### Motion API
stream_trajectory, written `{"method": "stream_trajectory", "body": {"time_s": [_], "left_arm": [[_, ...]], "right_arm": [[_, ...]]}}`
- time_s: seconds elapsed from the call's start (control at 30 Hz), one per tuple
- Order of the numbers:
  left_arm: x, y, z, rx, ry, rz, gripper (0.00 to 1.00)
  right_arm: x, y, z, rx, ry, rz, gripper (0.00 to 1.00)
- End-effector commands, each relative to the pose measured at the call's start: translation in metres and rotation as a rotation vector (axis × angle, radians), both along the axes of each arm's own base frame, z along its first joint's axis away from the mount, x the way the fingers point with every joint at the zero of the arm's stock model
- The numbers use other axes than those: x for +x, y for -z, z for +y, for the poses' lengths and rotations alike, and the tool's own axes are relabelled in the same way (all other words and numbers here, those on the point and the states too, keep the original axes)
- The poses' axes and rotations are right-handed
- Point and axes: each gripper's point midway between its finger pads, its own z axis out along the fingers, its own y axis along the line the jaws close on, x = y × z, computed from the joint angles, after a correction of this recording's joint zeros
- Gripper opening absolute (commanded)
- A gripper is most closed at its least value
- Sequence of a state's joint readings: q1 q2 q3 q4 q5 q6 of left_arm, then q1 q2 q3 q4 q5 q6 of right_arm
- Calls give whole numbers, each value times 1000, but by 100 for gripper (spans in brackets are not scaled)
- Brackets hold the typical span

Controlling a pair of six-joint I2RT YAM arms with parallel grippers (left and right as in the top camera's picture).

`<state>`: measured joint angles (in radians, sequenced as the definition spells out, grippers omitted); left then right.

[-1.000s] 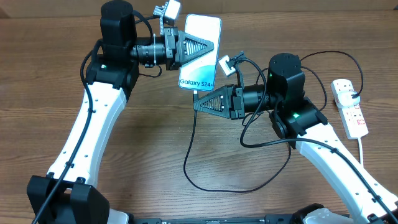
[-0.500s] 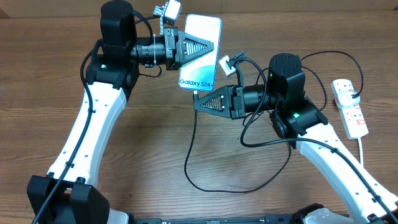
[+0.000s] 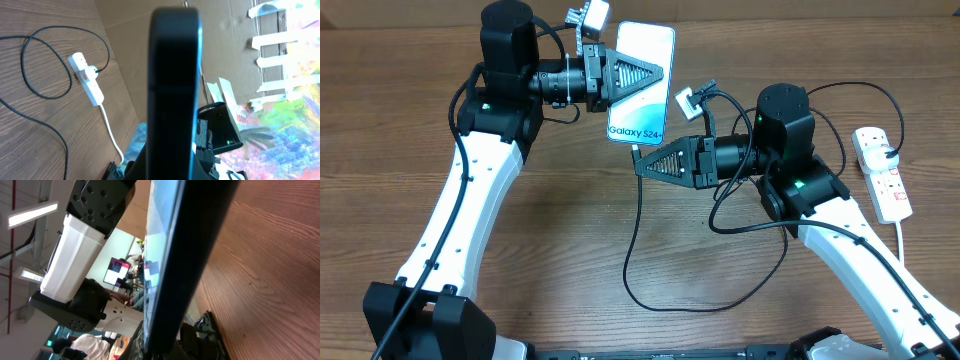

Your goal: Plug charger to phone and switch on socket

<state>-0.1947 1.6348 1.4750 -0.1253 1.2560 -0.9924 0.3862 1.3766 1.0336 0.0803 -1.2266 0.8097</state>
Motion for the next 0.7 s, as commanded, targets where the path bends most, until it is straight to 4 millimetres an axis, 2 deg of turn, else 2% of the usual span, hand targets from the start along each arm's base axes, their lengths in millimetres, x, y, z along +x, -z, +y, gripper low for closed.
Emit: {"method": "stream_trajectory", "body": {"time_s": [0.0, 0.2, 0.43, 0.67], "left_arm": [[-8, -10, -1, -14, 40, -44, 4], [-7, -9, -1, -11, 34, -36, 4], [-6, -8, 0, -8, 28, -33, 4], [-6, -8, 0, -8, 31, -41, 4]], "right_arm": [[15, -10, -6, 5, 81, -30, 4], [20, -9, -4, -1, 116, -18, 4], [24, -6, 11, -19, 180, -17, 4], [33, -6, 12, -23, 243, -18, 4]]}}
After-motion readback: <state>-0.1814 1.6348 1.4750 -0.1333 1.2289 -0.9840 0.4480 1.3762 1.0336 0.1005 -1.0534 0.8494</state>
